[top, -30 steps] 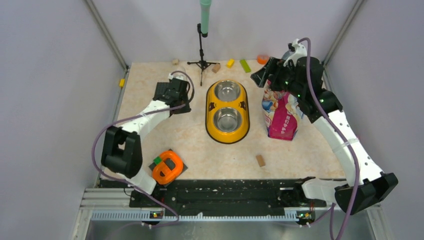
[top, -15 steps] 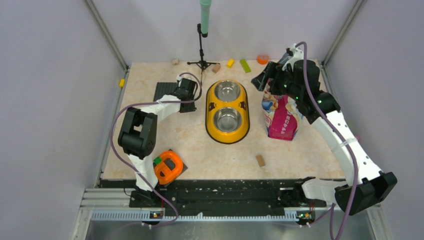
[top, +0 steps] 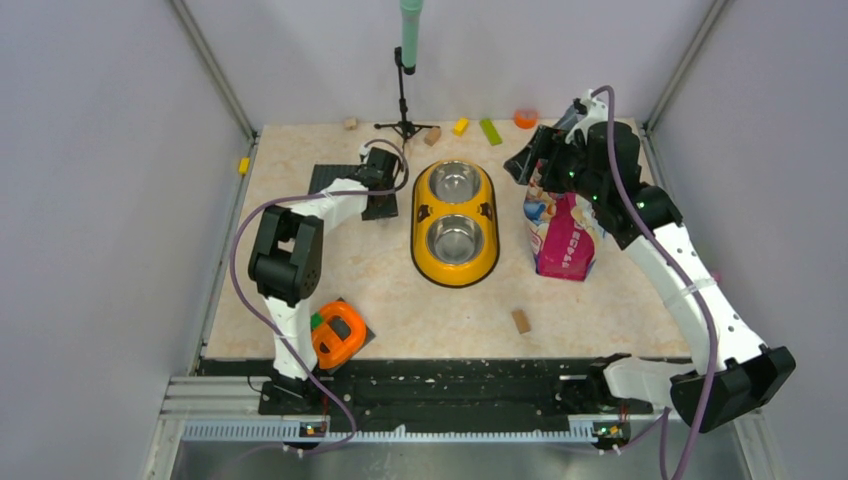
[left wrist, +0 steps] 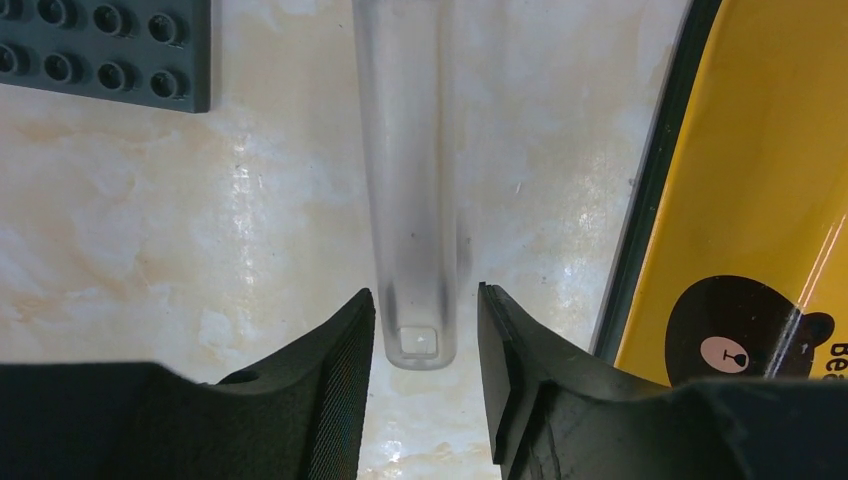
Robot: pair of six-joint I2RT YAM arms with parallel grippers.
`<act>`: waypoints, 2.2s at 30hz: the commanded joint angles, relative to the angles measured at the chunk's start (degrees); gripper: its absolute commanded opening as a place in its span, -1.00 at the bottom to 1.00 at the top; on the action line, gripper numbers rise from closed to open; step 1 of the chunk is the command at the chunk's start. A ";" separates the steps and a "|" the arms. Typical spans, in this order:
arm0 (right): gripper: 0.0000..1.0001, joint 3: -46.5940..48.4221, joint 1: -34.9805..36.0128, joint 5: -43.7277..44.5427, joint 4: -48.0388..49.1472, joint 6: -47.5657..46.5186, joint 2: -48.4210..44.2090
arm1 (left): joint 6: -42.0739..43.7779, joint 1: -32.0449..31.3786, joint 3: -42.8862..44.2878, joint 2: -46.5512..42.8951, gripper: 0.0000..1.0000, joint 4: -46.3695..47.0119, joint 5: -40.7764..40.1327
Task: Serve the pet food
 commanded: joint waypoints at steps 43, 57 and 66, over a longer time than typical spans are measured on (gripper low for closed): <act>0.59 -0.81 -0.25 -1.46 -1.30 -4.68 -3.34 | -1.52 -10.28 -29.80 -18.02 0.75 39.48 -20.91; 0.59 -7.25 -0.29 -0.89 2.61 -6.42 -5.55 | 0.56 -4.76 -29.37 -8.11 0.76 48.73 -12.44; 0.59 -8.80 -0.24 -1.70 4.99 -5.72 -5.42 | 1.43 -2.54 -20.49 -3.08 0.62 39.44 -8.38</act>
